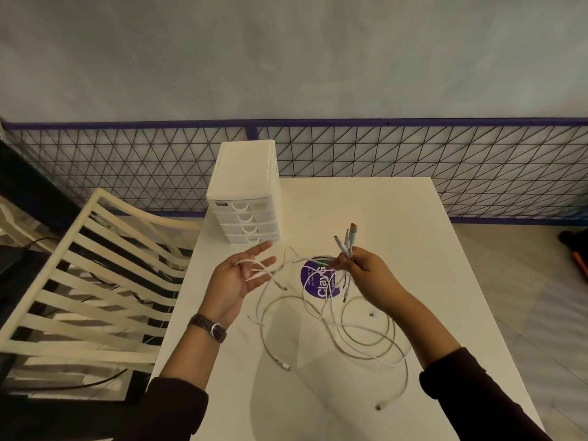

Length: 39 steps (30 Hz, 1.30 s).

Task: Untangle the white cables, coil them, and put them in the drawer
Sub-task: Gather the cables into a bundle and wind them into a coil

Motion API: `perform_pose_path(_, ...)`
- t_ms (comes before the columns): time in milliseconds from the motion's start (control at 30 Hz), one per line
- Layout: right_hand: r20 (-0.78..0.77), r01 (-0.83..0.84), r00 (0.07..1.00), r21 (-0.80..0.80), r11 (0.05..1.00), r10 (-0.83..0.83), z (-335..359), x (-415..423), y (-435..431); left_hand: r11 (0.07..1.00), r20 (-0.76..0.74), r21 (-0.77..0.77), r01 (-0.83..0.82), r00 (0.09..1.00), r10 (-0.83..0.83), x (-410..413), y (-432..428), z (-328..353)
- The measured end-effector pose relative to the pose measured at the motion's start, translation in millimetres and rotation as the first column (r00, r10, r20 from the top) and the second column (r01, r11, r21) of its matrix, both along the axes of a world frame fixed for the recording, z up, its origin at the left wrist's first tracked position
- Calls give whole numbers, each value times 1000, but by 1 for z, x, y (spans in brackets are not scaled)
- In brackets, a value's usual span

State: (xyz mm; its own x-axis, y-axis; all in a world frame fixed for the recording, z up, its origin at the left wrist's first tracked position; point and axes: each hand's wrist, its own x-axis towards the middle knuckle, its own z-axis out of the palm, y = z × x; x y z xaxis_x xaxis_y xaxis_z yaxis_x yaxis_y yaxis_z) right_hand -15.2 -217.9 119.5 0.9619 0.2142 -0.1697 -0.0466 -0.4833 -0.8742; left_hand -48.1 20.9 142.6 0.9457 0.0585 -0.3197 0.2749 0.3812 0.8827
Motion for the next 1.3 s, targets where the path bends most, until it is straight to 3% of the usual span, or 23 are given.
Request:
perform_pose_path(100, -4, 70, 998, 61, 996, -70, 1, 4, -6, 982, -37, -121, -146, 989, 143, -5, 21, -20)
perform_pose_path(200, -30, 123, 992, 131, 984, -120, 2, 7, -12, 923, -218, -216, -319, 937, 273, -13, 41, -53)
perform_pose_path(300, -84, 179, 983, 217, 959, -165, 2, 9, -16, 734, -441, -427, -528, 830, 340, -21, 59, -86)
perform_pose_path(367, -120, 205, 977, 258, 944, -179, 1, 10, -19, 641, -522, -465, -611, 774, 360, -25, 68, -104)
perform_pose_path(467, -127, 216, 974, 243, 946, -189, 0, 13, -22, 644, -579, -438, -627, 745, 331, -27, 75, -118)
perform_pose_path(667, -125, 163, 982, 198, 967, -140, 4, 16, -28, 731, -552, -427, -532, 794, 256, -25, 66, -113)
perform_pose_path(833, -37, 66, 997, 44, 997, -65, 21, 32, -43, 669, -514, -516, -535, 818, 258, -12, 71, -117)
perform_pose_path(900, -39, 111, 993, 102, 989, -107, 37, 41, -54, 672, -504, -525, -523, 827, 250, -6, 70, -117)
perform_pose_path(1000, -70, 175, 984, 265, 948, -162, 58, 48, -72, 827, -559, -371, -421, 813, 163, 0, 59, -119)
perform_pose_path(1067, -71, 200, 980, 331, 922, -187, 63, 44, -84, 987, -584, -57, -151, 807, 90, -5, 33, -119)
perform_pose_path(1100, -69, 214, 977, 358, 909, -203, 62, 40, -89, 984, -569, 180, -7, 815, 110, -10, 16, -123)
perform_pose_path(1167, -66, 242, 970, 394, 887, -235, 58, 30, -101, 756, -352, 646, 105, 920, 172, -27, -18, -138)
perform_pose_path(1200, -68, 255, 966, 405, 878, -249, 54, 23, -106, 612, -196, 781, 125, 979, 51, -36, -34, -144)
perform_pose_path(1233, -70, 269, 962, 405, 874, -263, 50, 17, -111, 499, -117, 847, 182, 980, -159, -45, -49, -150)
perform_pose_path(1300, -79, 302, 952, 381, 874, -295, 40, 3, -120, 331, -164, 864, 379, 834, -528, -55, -75, -162)
